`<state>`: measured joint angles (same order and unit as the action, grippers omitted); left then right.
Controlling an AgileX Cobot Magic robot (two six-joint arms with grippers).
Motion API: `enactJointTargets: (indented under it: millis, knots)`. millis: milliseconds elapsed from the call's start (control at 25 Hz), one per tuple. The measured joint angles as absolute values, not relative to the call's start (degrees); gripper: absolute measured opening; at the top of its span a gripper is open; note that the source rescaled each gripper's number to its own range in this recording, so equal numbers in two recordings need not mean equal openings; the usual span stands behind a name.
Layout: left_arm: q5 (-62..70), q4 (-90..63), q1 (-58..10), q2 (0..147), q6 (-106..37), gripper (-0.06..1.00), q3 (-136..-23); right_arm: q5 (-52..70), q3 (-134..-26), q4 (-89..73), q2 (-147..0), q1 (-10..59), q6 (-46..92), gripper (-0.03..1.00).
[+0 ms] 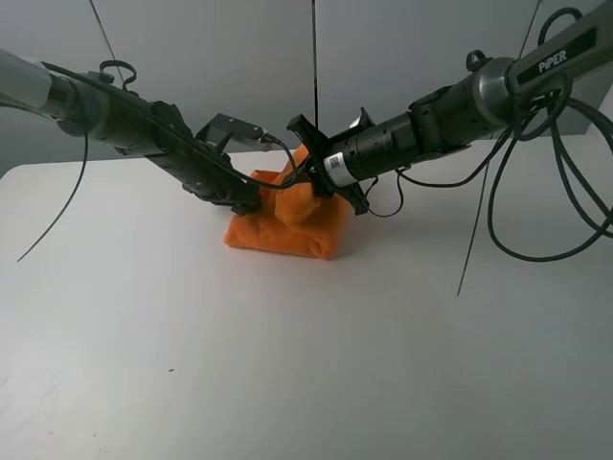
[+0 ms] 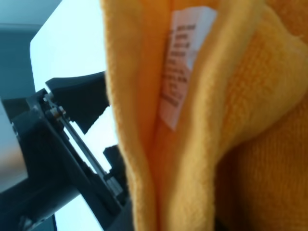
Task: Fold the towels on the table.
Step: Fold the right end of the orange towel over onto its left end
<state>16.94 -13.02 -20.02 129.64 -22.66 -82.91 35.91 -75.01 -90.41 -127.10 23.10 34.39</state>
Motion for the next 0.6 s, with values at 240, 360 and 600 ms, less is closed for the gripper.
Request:
enactJointTargets:
  millis: [240,360,600]
  knots:
    - [16.9,-13.0,-20.0,129.6,-22.7,1.0,-82.9,36.7,-75.0,-92.0,-129.3,23.6,33.7,0.03]
    - [16.9,-13.0,-20.0,129.6,-22.7,1.0,-82.9,36.8,-75.0,-92.9,-129.3,23.6,33.7,0.06]
    - [18.4,-11.9,-19.8,126.6,-22.7,1.0,-82.9,37.9,-75.0,-94.5,-129.3,23.6,34.0,0.62]
